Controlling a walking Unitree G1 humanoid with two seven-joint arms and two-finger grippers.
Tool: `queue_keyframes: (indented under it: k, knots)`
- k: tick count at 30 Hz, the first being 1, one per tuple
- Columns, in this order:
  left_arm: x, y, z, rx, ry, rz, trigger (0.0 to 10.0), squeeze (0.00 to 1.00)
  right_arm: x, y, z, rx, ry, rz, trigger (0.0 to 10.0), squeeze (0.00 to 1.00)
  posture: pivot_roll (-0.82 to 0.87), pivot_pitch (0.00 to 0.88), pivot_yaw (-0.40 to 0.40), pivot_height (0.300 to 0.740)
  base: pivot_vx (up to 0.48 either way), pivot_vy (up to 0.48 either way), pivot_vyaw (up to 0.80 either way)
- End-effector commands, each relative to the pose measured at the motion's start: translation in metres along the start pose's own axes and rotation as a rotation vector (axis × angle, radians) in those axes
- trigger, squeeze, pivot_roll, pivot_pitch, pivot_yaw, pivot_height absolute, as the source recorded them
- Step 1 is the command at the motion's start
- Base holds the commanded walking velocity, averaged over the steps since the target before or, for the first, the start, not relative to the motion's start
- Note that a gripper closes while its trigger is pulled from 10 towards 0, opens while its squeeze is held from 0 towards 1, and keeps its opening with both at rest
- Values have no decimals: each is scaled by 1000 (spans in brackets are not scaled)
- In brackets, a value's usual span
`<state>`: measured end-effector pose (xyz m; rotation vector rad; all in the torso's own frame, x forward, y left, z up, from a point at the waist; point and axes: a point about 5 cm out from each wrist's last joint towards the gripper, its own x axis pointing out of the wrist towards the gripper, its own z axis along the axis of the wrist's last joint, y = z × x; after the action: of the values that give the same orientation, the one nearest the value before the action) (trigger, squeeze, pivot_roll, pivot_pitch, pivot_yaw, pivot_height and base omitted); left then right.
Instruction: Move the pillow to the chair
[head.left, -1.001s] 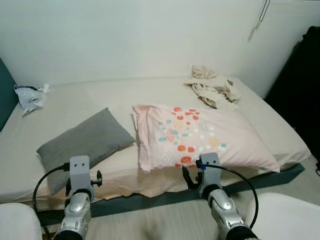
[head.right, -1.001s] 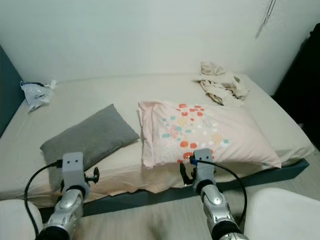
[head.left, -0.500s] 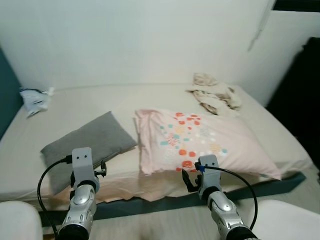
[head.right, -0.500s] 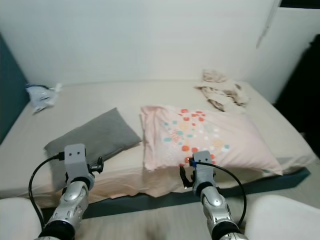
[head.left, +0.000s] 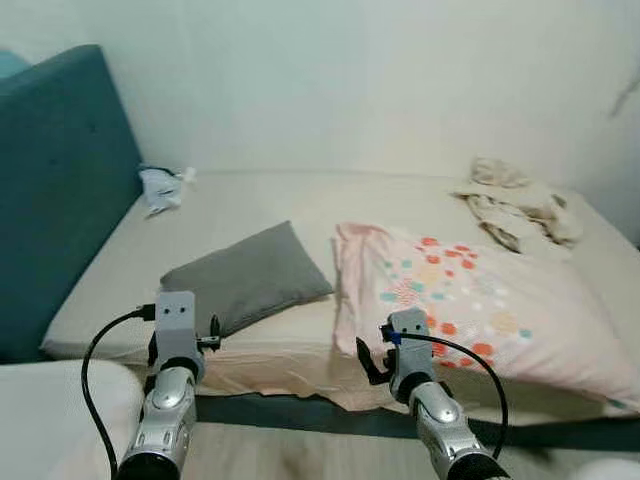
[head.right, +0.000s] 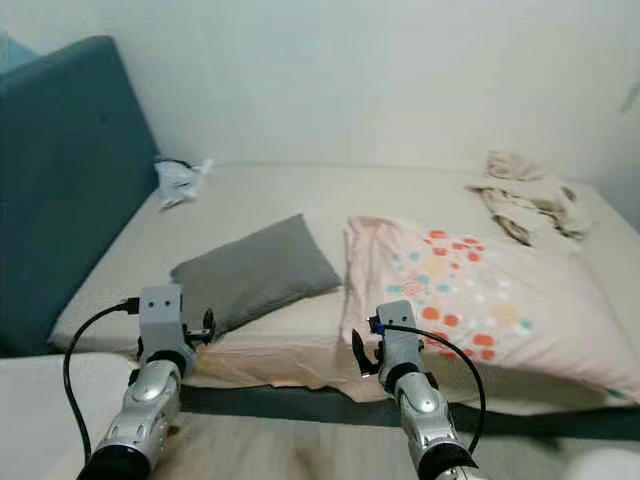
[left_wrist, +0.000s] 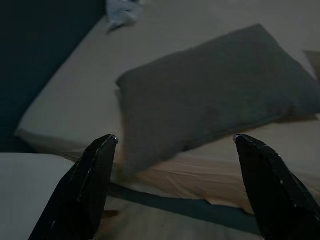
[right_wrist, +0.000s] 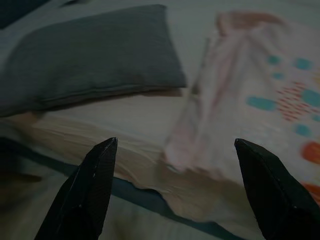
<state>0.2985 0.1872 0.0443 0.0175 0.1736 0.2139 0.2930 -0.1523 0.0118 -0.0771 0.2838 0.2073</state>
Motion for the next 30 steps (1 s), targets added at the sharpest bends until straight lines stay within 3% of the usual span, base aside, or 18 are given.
queue_keyframes:
  k: [1, 24, 30]
  knots:
    - [-1, 0, -1, -3, 12, 7, 10000, 0, 0, 2, 0, 11, -13, -3, 10000, 0, 28, 17, -7, 740, 0, 0, 800]
    - [-2, 0, 4, 15, 5, 7, 10000, 0, -3, 4, -3, 14, -10, -9, 10000, 0, 18, 41, 0, 740, 0, 0, 800]
    - [-1, 1, 5, 14, 6, 13, 10000, 0, -3, 1, 0, 18, -33, -13, 10000, 0, 17, 43, -2, 740, 0, 0, 0]
